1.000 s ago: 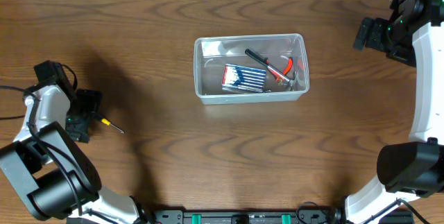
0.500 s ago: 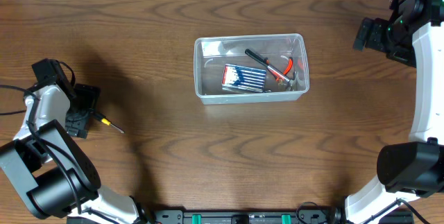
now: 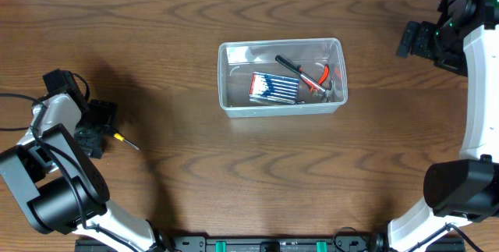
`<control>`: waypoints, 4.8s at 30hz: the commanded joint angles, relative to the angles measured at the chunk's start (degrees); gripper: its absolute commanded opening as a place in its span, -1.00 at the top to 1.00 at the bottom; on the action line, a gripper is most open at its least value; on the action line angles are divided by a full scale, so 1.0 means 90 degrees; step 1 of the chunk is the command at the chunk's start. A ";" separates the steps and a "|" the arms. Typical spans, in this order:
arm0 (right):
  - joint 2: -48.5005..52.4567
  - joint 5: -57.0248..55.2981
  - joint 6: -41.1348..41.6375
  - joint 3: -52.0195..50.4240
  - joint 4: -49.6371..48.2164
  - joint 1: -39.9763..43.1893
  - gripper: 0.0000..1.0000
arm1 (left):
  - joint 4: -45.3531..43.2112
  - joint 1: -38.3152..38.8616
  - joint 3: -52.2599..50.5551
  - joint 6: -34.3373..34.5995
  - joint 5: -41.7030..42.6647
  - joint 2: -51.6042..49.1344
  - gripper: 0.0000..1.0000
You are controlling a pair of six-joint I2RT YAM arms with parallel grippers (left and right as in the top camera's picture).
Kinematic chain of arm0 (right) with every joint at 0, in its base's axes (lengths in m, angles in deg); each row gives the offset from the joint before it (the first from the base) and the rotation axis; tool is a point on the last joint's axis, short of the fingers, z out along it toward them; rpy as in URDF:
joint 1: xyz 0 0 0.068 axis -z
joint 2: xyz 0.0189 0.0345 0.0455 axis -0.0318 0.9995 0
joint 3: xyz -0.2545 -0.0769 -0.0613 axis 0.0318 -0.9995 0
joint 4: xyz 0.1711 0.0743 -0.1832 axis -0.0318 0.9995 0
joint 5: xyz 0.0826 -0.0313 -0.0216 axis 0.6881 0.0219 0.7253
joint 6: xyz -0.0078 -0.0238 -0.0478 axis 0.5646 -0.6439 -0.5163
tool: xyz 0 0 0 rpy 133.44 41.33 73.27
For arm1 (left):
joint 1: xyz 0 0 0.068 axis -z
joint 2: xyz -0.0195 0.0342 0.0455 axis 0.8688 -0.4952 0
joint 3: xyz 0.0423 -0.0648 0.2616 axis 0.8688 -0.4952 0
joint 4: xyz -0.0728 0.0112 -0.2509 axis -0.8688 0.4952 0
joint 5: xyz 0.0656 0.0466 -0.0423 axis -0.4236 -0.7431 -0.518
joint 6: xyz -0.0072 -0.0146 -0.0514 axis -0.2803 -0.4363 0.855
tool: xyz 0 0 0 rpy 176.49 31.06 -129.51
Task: Pack container
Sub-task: 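Lower the left gripper and grasp the screwdriver's black handle, then carry the screwdriver with the left gripper into the container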
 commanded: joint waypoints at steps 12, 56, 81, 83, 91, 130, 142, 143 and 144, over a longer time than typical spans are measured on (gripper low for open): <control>0.0036 0.0107 0.0039 -0.0022 0.0032 0.0051 -0.98 | -0.0063 0.0588 -0.0036 0.0056 -0.0775 -0.0304 -0.97; 0.0036 0.0053 -0.0066 -0.0022 0.0260 0.0051 -0.99 | -0.0005 0.0585 -0.0036 0.0066 -0.0767 -0.0304 0.11; 0.0036 0.0051 -0.0085 -0.0022 0.0240 0.0051 -0.96 | -0.0002 0.0585 -0.0036 0.0066 -0.0673 -0.0304 0.84; 0.0036 0.0049 -0.0085 -0.0022 0.0240 0.0051 -0.98 | 0.0000 0.0585 -0.0036 0.0063 -0.0673 -0.0304 0.89; 0.0036 0.0051 -0.0085 -0.0022 0.0236 0.0051 -0.99 | 0.0046 0.0588 -0.0034 0.0063 -0.0605 -0.0291 0.89; 0.0036 0.0056 -0.0085 -0.0022 0.0041 0.0051 -0.98 | -0.1719 0.6557 0.1661 -0.8230 0.0357 0.0852 0.89; 0.0036 0.0053 -0.0202 -0.0022 0.0102 0.0051 -0.98 | -0.1622 0.6628 0.1661 -0.8196 0.0357 -0.0425 0.89; 0.0036 0.0056 -0.0202 -0.0022 0.0100 0.0051 -0.99 | -0.1622 0.6628 0.1661 -0.8194 0.0357 -0.0454 0.89; 0.0036 0.0053 -0.0202 -0.0022 0.0100 0.0051 -0.99 | -0.1620 0.6628 0.1661 -0.8194 0.0357 -0.0476 0.88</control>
